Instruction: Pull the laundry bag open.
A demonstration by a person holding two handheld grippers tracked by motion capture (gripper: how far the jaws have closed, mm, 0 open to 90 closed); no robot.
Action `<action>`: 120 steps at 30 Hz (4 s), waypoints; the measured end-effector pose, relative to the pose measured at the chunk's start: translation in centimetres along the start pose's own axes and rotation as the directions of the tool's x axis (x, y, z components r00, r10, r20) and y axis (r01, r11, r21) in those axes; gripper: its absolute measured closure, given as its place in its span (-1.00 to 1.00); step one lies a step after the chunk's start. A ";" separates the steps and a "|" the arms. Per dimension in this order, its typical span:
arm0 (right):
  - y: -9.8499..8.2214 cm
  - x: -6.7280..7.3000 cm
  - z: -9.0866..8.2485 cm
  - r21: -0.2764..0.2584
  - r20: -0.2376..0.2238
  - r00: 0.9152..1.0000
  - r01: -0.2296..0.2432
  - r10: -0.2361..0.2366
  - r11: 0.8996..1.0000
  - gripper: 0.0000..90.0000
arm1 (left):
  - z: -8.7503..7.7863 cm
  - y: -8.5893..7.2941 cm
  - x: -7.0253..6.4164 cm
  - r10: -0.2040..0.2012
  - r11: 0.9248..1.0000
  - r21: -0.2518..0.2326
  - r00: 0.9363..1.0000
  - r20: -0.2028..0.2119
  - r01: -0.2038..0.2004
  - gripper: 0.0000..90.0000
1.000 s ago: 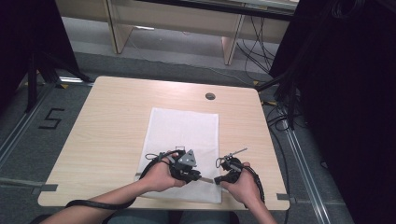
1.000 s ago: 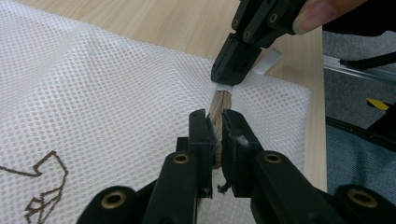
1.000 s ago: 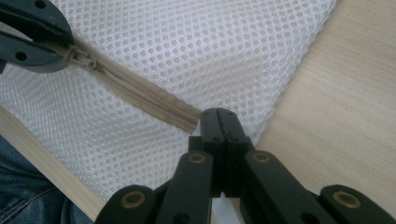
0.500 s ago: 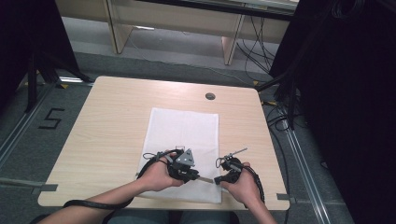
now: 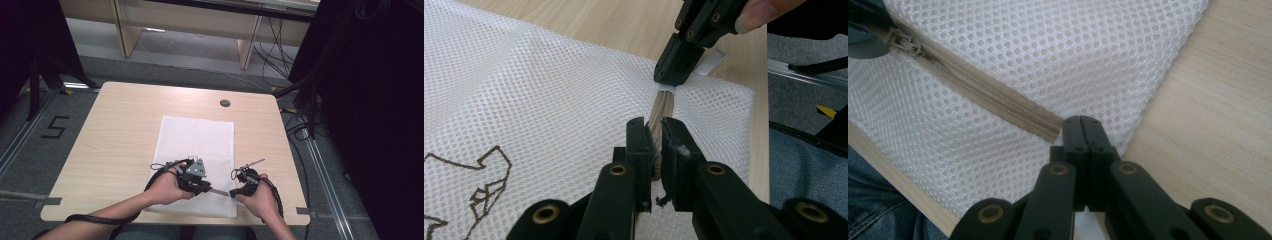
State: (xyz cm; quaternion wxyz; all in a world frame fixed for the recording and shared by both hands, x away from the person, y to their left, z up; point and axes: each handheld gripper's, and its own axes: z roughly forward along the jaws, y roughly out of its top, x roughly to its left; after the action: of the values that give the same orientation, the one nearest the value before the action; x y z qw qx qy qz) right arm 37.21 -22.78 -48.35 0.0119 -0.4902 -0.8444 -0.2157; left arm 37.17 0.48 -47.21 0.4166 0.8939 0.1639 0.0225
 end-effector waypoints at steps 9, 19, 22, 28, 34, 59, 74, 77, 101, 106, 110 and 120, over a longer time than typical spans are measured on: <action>0.0 0.0 0.0 -0.004 0.001 1.000 0.002 -0.002 1.000 1.00 | -0.2 0.0 0.0 0.009 1.000 -0.002 1.000 -0.001 -0.009 0.83; 0.0 0.0 0.0 -0.003 0.003 1.000 -0.002 0.002 1.000 1.00 | -0.7 -0.2 0.2 0.010 1.000 -0.001 1.000 -0.001 -0.010 0.83; 0.0 0.0 0.0 -0.001 -0.001 1.000 0.000 0.000 1.000 1.00 | -0.9 -0.3 0.2 -0.005 1.000 -0.002 1.000 -0.004 0.005 0.83; 0.0 0.0 0.0 -0.002 -0.001 1.000 -0.001 0.001 1.000 1.00 | -1.1 -0.5 0.3 -0.006 1.000 -0.004 1.000 -0.005 0.006 0.83; 0.0 0.0 0.0 -0.001 -0.004 1.000 -0.001 0.001 1.000 1.00 | -1.3 -0.6 0.5 0.003 1.000 -0.006 1.000 -0.001 -0.003 0.83; -0.1 0.0 0.0 -0.006 -0.003 1.000 -0.002 0.002 1.000 1.00 | -1.8 -0.8 0.6 -0.007 1.000 -0.004 1.000 0.003 0.007 0.83; -0.1 0.0 0.0 -0.004 -0.003 1.000 -0.008 0.008 1.000 1.00 | -2.6 -1.1 1.0 -0.025 1.000 -0.010 1.000 0.011 0.025 0.83; -0.1 0.0 0.0 -0.003 -0.004 1.000 -0.006 0.006 1.000 1.00 | -2.8 -1.3 1.1 -0.019 1.000 -0.017 1.000 0.011 0.019 0.83; 0.0 0.0 0.0 0.002 0.000 1.000 -0.006 0.006 1.000 1.00 | -3.5 -1.6 1.2 -0.009 1.000 -0.007 1.000 0.022 0.009 0.84; 0.0 -0.1 0.0 0.005 -0.002 1.000 -0.010 0.010 1.000 1.00 | -4.2 -1.9 1.5 -0.004 1.000 -0.011 1.000 0.017 0.004 0.83; 0.0 -0.1 0.0 0.004 -0.001 1.000 -0.010 0.010 1.000 1.00 | -4.3 -2.0 1.5 -0.009 1.000 -0.012 1.000 0.016 0.009 0.83; 0.0 -0.1 0.0 0.004 -0.002 1.000 -0.011 0.011 1.000 1.00 | -4.9 -2.4 1.7 -0.023 1.000 -0.015 1.000 0.010 0.023 0.83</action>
State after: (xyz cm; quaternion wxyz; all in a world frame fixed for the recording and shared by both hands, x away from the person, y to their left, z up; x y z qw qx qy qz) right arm 37.26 -22.82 -48.35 0.0150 -0.4944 -0.8422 -0.2145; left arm 37.21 6.07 -45.99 0.4246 0.8888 0.1720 0.0148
